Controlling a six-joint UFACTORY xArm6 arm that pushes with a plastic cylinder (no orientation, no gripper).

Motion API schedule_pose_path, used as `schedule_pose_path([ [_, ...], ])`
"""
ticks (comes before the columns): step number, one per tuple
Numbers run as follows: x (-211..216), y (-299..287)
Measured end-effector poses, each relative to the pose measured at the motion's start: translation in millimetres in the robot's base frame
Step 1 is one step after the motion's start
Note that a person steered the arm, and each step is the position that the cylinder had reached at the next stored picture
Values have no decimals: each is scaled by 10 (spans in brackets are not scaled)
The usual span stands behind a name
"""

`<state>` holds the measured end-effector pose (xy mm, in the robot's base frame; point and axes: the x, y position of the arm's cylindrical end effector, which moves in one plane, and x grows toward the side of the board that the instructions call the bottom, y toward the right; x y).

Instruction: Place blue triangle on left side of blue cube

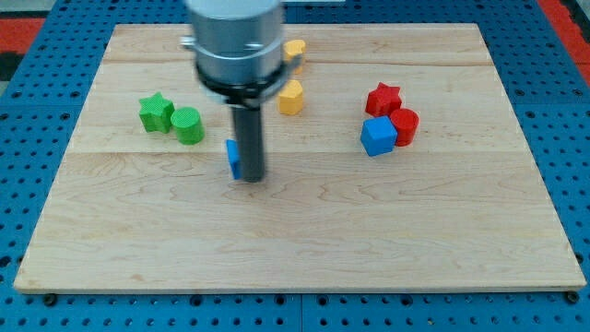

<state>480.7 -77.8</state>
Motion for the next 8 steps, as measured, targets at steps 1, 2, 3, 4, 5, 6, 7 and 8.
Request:
schedule_pose_path([
  [1, 23, -362],
  [2, 93, -745],
  [3, -231, -852],
  [4, -413, -542],
  [5, -415, 82],
  [6, -336, 658],
  [7, -56, 114],
  [8, 117, 127],
])
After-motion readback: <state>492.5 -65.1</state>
